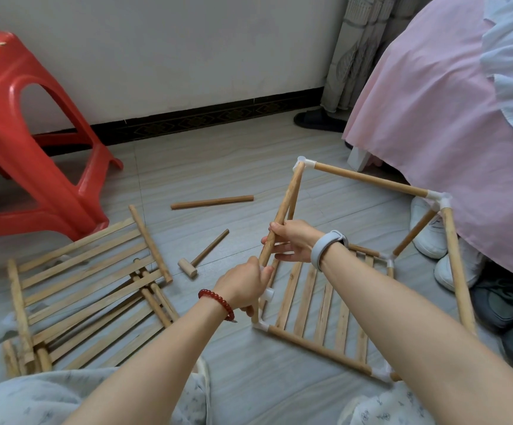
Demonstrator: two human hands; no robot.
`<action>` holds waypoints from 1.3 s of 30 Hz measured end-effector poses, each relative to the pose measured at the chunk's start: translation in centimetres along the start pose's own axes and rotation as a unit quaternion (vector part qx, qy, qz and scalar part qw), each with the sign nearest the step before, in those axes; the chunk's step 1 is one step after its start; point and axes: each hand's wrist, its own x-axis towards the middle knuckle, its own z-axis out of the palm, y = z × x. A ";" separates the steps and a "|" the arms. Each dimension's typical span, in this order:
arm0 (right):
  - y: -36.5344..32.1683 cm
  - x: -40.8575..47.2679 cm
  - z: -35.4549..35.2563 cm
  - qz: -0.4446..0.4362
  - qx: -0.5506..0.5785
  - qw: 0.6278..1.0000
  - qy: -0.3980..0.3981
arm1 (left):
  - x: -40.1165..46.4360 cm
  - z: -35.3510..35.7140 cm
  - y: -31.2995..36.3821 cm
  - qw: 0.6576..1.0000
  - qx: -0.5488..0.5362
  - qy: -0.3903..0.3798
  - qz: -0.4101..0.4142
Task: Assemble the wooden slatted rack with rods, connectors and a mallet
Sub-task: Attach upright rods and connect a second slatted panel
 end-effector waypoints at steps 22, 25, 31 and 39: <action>-6.7 6.3 -14.1 -0.157 -0.472 0.792 0.353 | 10.3 -11.1 -1.2 0.952 0.270 0.135 -0.048; -7.1 8.4 -14.6 -0.152 -0.484 0.806 0.304 | 12.2 -10.2 -0.6 0.950 0.248 0.190 -0.011; -6.1 8.3 -16.1 -0.112 -0.556 0.758 0.322 | 15.5 -8.9 2.2 0.933 0.241 0.259 0.058; -4.7 4.0 -18.6 0.029 -0.566 0.793 0.225 | 17.7 -4.8 8.4 0.923 0.265 0.239 0.142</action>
